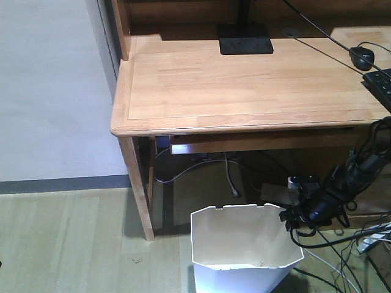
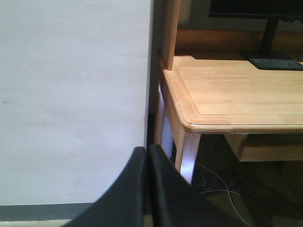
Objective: Move trash bin to bedside with robot
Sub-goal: 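Lower the right gripper down to the rim of the white bin, then close the right gripper on the bin rim and lift it slightly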
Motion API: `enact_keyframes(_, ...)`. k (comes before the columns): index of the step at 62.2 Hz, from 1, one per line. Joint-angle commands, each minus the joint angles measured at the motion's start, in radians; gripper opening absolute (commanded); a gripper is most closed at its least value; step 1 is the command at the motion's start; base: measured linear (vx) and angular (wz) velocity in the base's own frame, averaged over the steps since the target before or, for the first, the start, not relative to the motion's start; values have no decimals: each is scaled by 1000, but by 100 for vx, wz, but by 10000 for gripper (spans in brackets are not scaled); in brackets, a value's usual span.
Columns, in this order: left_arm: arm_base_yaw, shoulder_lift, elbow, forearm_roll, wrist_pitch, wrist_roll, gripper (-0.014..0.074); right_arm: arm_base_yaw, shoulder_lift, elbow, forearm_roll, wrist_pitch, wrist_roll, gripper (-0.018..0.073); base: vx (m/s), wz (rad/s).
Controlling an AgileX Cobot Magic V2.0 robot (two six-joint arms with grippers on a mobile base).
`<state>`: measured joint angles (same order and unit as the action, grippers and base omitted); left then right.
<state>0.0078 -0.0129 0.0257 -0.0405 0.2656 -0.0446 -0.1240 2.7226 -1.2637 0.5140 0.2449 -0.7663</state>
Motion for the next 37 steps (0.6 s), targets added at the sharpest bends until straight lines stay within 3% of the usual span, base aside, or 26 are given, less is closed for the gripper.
enact_keyframes(1,0,-14,12,-4,-69,-6,-6,-4,0,-65,12,32,-6,500,0,0)
enact_keyframes(27,0,-14,12,-4,-69,-6,-6,-4,209,-244,38,113,13,495,0,0)
enact_keyframes(37,0,-14,12,-4,-69,-6,-6,-4,258,-302,37,117,40,405,0,0)
